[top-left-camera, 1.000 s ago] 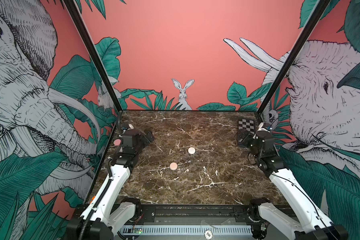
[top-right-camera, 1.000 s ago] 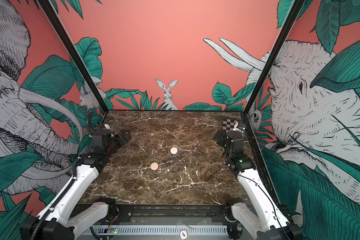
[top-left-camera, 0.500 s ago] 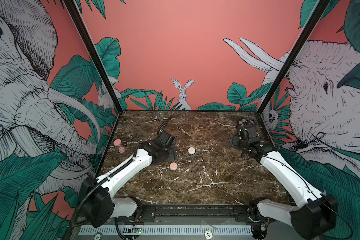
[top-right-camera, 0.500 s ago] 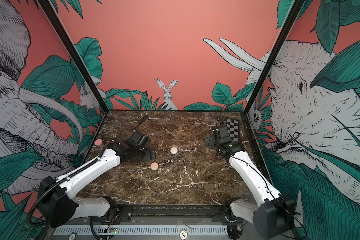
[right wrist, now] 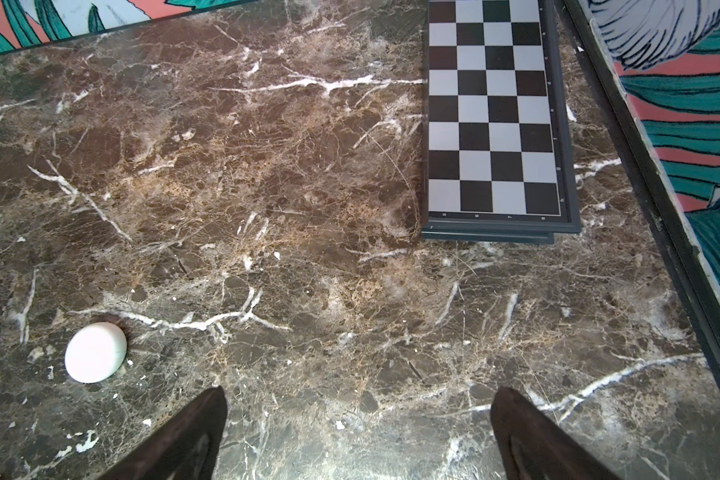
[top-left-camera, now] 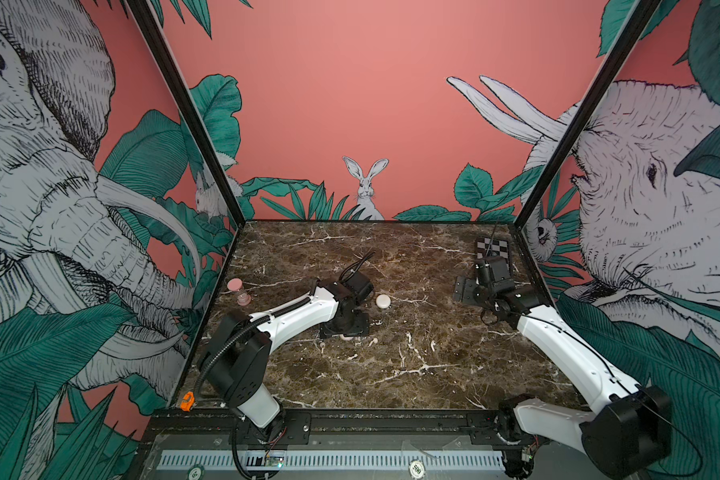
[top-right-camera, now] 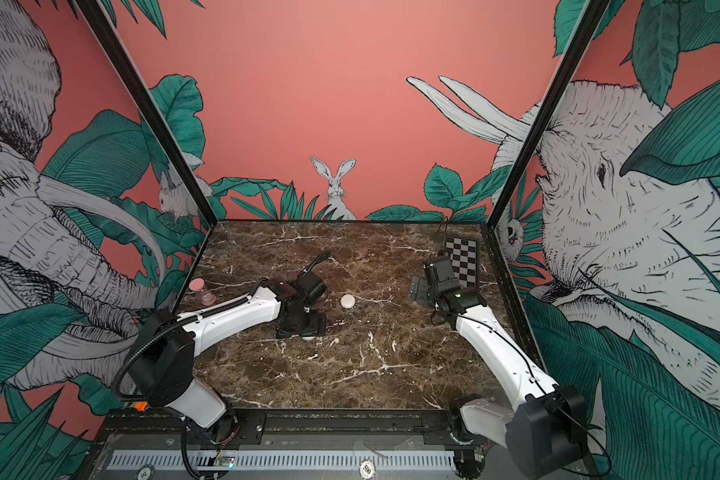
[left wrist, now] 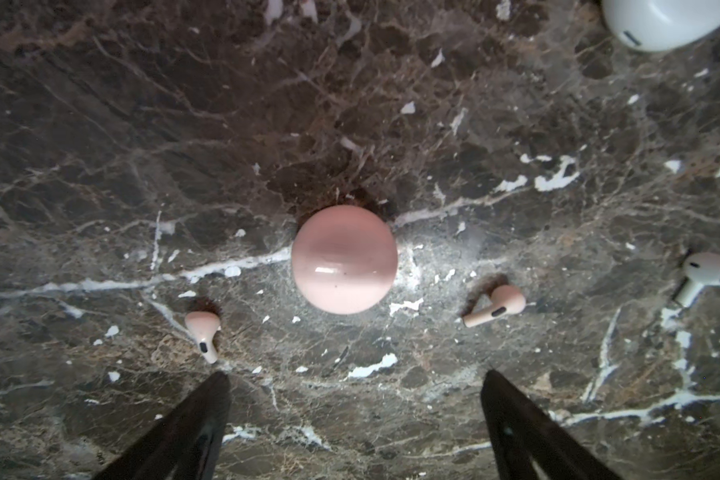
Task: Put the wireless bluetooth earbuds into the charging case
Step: 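Grasp the pink charging case with the left gripper while the right arm moves inward, then lift the pink case with the left gripper toward the table center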
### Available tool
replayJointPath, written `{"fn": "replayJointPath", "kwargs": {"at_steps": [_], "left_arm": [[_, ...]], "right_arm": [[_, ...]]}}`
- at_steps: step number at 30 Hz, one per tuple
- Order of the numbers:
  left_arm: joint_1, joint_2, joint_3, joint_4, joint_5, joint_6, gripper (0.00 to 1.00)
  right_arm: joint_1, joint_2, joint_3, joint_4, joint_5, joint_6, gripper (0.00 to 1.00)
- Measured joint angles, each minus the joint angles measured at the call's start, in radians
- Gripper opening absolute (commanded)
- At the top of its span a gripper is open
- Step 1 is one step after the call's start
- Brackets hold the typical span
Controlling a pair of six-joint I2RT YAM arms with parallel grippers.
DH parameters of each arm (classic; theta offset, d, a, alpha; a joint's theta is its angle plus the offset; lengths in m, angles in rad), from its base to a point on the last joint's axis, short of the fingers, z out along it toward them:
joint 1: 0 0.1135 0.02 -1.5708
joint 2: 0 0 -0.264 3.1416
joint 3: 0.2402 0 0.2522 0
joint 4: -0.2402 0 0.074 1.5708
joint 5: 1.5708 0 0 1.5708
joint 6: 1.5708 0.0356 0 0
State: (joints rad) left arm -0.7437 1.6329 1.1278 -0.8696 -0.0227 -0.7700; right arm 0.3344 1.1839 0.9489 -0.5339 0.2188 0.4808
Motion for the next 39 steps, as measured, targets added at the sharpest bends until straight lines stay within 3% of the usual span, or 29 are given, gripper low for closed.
{"fn": "replayJointPath", "kwargs": {"at_steps": [9,23,39], "left_arm": [[0.000,0.110,0.039,0.000,-0.010,0.015,0.85],[0.078,0.148,0.039,0.028,-0.004,0.061,0.72],[0.079,0.173,0.027,0.062,0.018,0.076,0.61]], "right_arm": [[0.003,-0.003,0.000,0.008,-0.024,-0.006,0.98],[0.006,-0.005,0.000,0.015,-0.041,-0.014,0.98],[0.006,-0.023,0.000,0.019,-0.040,-0.014,0.98]]}}
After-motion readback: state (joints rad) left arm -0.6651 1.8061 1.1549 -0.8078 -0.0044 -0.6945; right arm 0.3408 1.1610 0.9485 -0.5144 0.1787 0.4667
